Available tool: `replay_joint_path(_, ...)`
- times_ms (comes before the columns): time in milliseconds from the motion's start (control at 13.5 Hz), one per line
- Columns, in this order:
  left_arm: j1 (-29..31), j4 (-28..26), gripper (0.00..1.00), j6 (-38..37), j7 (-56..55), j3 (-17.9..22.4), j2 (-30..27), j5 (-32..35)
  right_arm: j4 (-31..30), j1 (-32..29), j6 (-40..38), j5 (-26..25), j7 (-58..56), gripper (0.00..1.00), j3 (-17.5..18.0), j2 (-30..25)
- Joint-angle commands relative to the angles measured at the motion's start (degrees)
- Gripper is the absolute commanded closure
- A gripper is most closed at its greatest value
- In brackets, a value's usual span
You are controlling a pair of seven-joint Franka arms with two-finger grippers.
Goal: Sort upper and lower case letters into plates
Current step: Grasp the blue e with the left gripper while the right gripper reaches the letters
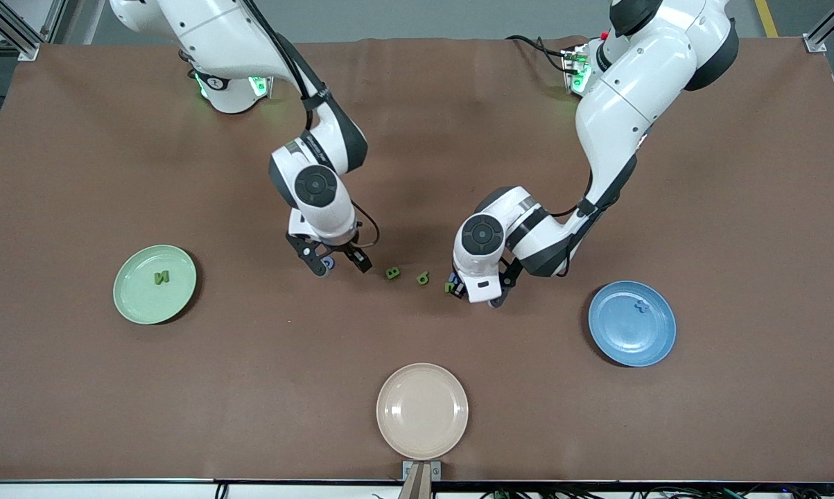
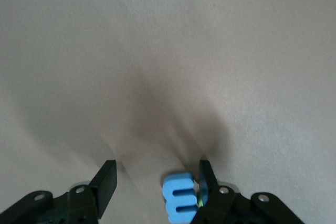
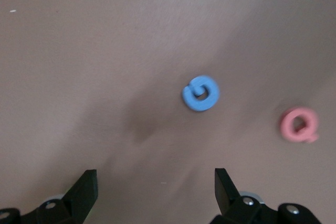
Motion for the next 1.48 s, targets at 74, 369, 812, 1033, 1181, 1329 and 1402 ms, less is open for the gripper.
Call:
replay_joint_path(74, -1.2, 1.0, 0.35, 2.6, -1.0, 0.3, 1.5, -0.1, 10.4, 1.5, -0.9, 0.2, 8.8, 0.02, -0.6, 6.7)
replay_joint_path(369, -2.0, 1.0, 0.63, 3.4, -0.9, 0.3, 2.0, 0.2, 15.1, 2.8, -1.0, 0.2, 10.5, 0.02, -0.6, 10.8)
replay_joint_path(812, 0.1, 1.2, 1.00, 3.3, 1.8, 0.9, -0.6, 7.1, 15.9, 4.4, -1.9, 1.1, 10.3, 0.22, -0.6, 12.1)
replay_joint_path(1033, 4.5, 1.0, 1.00, 2.1, 9.9, 0.8, -5.1, 8.2, 15.9, 5.0, -2.8, 1.1, 10.2, 0.34, -0.6, 12.0)
replay_joint_path(1181, 8.2, 0.7, 1.00, -1.1, 19.0, 0.1, -7.3, 8.1, 15.9, 5.0, -2.7, 1.1, 10.1, 0.34, -0.6, 12.2)
replay_joint_path(1329, 12.3, 0.0, 1.00, -4.1, 28.0, -0.6, -9.3, 7.6, 15.9, 5.0, -2.7, 1.1, 10.1, 0.36, -0.6, 12.3)
replay_joint_path(1402, 15.1, -1.7, 1.00, -5.0, 32.7, -1.4, -10.7, 7.6, 15.9, 5.0, -2.7, 1.1, 10.1, 0.38, -0.6, 12.3)
